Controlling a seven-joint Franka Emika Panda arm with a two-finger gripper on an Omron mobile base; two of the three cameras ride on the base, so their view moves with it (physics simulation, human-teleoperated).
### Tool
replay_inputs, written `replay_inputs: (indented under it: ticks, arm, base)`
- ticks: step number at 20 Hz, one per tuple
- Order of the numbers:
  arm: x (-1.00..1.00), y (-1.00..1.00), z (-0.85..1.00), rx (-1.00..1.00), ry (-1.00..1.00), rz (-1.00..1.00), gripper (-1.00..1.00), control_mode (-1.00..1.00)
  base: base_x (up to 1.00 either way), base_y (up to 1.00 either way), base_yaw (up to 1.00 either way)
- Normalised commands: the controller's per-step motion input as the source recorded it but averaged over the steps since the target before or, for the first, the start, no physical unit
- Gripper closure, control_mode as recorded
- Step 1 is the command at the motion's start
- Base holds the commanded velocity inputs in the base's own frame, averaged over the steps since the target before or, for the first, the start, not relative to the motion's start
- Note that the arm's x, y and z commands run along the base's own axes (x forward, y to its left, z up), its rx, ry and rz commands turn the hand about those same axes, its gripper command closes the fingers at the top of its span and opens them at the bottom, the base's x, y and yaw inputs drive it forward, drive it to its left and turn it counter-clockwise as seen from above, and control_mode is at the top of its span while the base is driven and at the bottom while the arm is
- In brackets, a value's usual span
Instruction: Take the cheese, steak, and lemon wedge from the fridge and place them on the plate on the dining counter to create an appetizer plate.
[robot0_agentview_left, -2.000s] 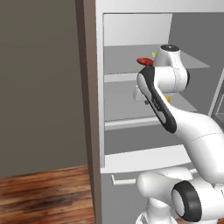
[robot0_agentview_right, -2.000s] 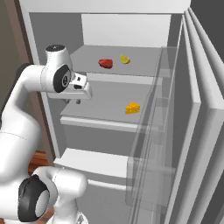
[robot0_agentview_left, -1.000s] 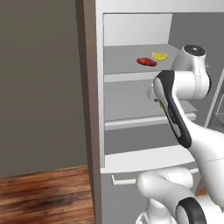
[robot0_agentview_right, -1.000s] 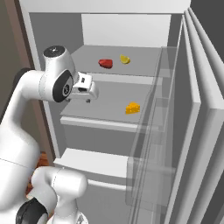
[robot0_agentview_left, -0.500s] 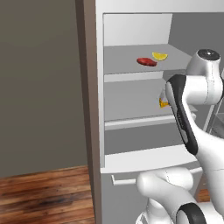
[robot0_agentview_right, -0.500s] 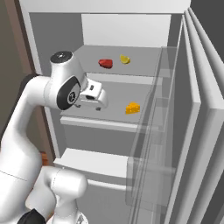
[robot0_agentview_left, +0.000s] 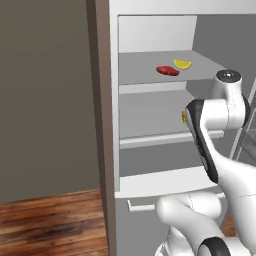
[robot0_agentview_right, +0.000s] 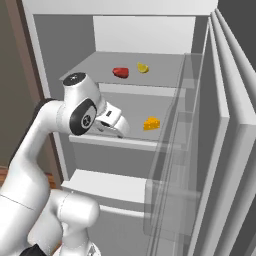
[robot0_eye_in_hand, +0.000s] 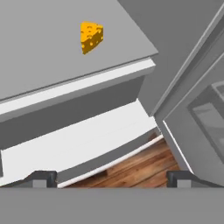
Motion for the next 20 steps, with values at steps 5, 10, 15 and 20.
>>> replay_inputs:
  ticks: [5,10,15,20]
  arm:
    - [0.42,-0.09,-0.18,0.0,0.0,-0.12,-1.0,-1.0]
    - [0.35,-0.31,-0.44,0.03,0.01,-0.03,-1.0,-1.0]
    - [0.48,-0.3,-0.23,0.1,0.03,0.0,-1.0,-1.0]
    - [0.53,-0.23,-0.09,0.11,0.01,0.0,-1.0,-1.0]
  base:
    - [0.0,0.0,0.0]
    - [0.0,0.0,0.0]
    - [0.0,0.0,0.0]
    - [0.0,0.0,0.0]
